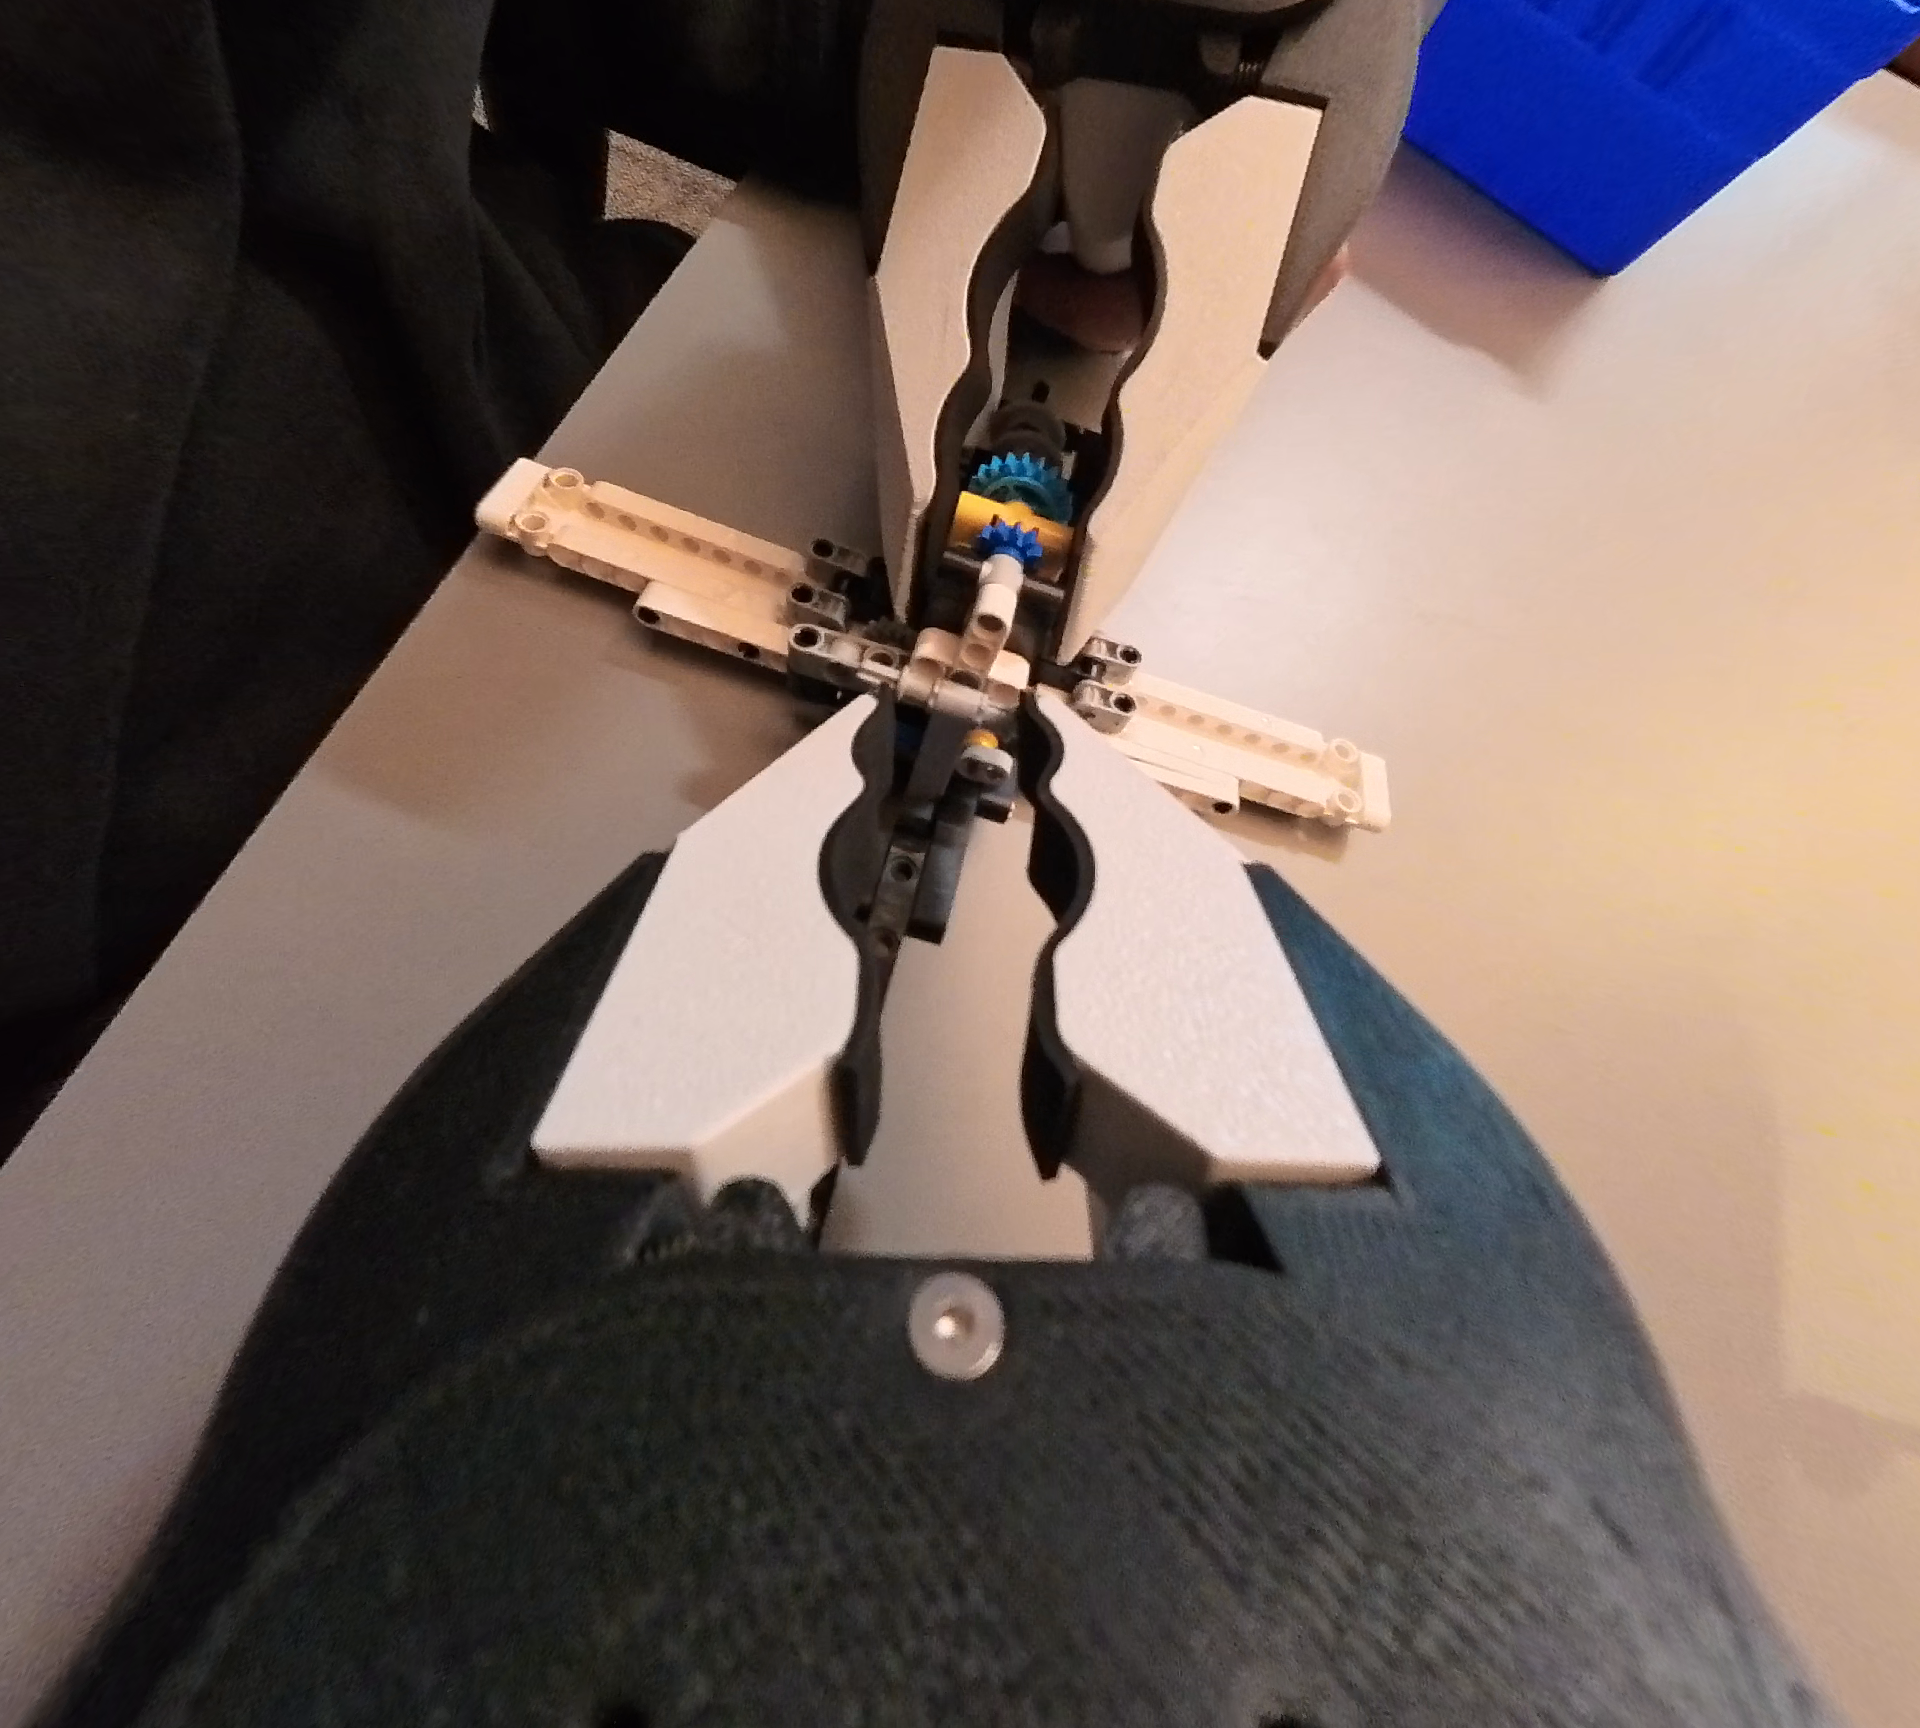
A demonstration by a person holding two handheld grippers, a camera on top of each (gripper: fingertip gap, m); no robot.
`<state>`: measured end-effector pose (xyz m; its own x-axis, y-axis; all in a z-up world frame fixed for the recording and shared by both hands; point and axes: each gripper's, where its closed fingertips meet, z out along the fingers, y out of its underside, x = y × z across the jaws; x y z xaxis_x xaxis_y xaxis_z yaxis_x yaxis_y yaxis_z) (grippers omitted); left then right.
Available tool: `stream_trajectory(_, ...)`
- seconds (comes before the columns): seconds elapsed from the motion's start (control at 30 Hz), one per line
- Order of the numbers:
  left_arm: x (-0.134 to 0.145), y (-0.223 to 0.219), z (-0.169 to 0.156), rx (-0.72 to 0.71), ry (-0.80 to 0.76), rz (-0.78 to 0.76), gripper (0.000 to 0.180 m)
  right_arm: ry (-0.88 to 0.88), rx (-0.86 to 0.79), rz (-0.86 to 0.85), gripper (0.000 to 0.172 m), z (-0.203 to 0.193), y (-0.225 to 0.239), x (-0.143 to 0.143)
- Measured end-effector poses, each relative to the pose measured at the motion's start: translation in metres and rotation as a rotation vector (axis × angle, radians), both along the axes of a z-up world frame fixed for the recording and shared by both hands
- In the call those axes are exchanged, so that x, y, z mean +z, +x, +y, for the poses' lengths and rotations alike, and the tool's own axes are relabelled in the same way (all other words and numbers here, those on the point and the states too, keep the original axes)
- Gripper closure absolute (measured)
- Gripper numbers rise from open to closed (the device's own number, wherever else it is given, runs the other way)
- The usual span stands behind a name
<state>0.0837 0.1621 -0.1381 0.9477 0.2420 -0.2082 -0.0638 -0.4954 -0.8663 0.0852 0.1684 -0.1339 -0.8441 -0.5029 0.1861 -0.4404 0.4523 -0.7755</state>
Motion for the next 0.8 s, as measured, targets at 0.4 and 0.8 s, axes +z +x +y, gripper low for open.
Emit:
stream_trajectory(0.4,0.000,0.007,0.001,-0.042,0.003,0.005,0.154,0.015,-0.030,-0.159,0.157,0.005,-0.015,-0.007)
stream_trajectory(0.8,-0.002,0.017,0.006,-0.126,0.010,-0.105,0.153,0.089,0.137,-0.324,0.156,0.007,0.009,-0.020)
